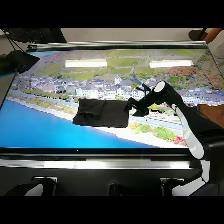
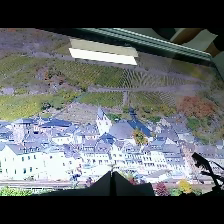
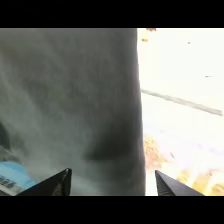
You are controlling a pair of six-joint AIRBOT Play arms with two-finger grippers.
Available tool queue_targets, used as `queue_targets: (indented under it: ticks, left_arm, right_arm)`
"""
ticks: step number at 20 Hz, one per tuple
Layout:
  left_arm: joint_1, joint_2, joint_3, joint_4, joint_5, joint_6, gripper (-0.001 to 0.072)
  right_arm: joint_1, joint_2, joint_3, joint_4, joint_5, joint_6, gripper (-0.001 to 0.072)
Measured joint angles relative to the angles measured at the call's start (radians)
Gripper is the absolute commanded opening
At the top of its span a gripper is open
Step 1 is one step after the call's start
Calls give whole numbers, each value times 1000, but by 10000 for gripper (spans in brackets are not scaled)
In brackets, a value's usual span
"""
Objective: Fold the shirts.
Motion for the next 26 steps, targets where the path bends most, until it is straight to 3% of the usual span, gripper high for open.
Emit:
queue_targets:
  ticks: [1,3,4,11,19,26]
  left_arm:
    - [-1,0,0,0,0,-2,28]
    - [-5,0,0,0,0,-5,28]
    - [-7,0,0,0,0,-8,27]
    - [-17,-3,0,0,0,-10,28]
    - [-19,-3,0,1,2,9,28]
    - [-19,-3,0,1,1,20,28]
  right_arm:
    - [5,-16,-9,31,-19,-5,441]
    - [15,-42,-21,92,-51,-16,103]
    - [17,-49,-23,115,-64,-24,45]
    - [-116,48,82,168,22,-138,41]
    - [-517,331,279,78,210,-56,41]
    - [-855,408,360,-27,269,-13,41]
